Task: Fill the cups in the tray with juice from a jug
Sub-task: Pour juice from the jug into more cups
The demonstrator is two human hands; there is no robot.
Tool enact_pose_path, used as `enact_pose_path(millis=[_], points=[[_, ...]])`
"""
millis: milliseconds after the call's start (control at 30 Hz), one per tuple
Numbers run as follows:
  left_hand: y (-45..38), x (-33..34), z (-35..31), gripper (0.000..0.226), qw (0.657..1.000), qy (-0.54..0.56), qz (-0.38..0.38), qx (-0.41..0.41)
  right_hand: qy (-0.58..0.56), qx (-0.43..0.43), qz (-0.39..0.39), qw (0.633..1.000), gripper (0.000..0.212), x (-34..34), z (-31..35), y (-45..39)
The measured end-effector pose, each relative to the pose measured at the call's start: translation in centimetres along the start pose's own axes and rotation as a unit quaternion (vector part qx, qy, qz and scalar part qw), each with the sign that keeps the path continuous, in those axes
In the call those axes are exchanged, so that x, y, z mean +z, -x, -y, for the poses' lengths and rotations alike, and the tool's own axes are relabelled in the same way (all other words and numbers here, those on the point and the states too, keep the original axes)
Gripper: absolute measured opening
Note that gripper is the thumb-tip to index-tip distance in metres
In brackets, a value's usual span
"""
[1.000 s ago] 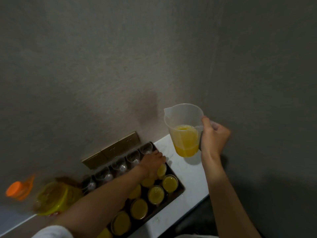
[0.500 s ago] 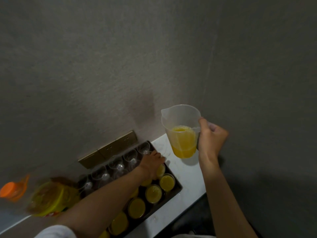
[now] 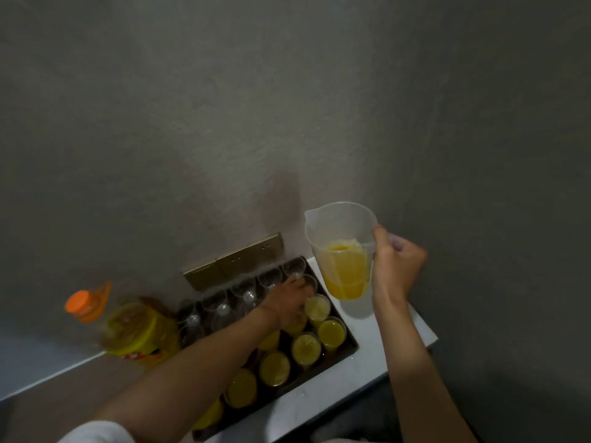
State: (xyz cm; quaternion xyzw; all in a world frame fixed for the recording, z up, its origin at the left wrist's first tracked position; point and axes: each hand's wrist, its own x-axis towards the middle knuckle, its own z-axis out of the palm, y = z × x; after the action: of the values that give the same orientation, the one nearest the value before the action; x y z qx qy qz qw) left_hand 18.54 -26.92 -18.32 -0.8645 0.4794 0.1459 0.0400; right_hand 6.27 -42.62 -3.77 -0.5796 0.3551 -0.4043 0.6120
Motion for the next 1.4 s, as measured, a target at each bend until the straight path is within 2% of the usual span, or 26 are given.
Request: enact_pose_path(millis=[233, 367, 567, 767, 967, 1267, 1400], points=[[5.4, 1.1, 3.1, 0.032, 0.994, 0.034, -0.052, -0.085, 0.007, 0.016, 0.06, 0.998, 0.042, 2.5, -1.0, 3.0], [9.1, 2.3, 4.8, 0.047, 0.981, 0.069, -0.071, -0.165, 0.015, 0.015, 0.084, 0.996, 0.045, 4.1, -1.2, 4.6], [14.3, 4.0, 7.5, 0.051, 0.939, 0.118, -0.086, -0.311, 0.036, 0.007, 0.126, 0.991, 0.05, 5.8, -1.0, 7.1], [17.1, 5.2, 9.9, 0.081, 0.887, 0.161, -0.069, -0.428, 0.042, 0.007, 0.155, 0.987, 0.051, 6.9, -1.0, 8.8], [17.8, 5.9, 10.3, 0.099, 0.863, 0.173, -0.024, -0.474, 0.046, 0.007, 0.161, 0.986, 0.049, 7.4, -1.2, 9.6], [16.8, 7.1, 11.2, 0.095, 0.841, 0.189, -0.014, -0.506, 0.062, -0.007, 0.154, 0.986, 0.048, 7.3, -1.4, 9.9], [16.8, 7.8, 11.8, 0.094, 0.835, 0.21, -0.036, -0.508, 0.065, -0.009, 0.15, 0.987, 0.048, 7.3, -1.5, 10.2]])
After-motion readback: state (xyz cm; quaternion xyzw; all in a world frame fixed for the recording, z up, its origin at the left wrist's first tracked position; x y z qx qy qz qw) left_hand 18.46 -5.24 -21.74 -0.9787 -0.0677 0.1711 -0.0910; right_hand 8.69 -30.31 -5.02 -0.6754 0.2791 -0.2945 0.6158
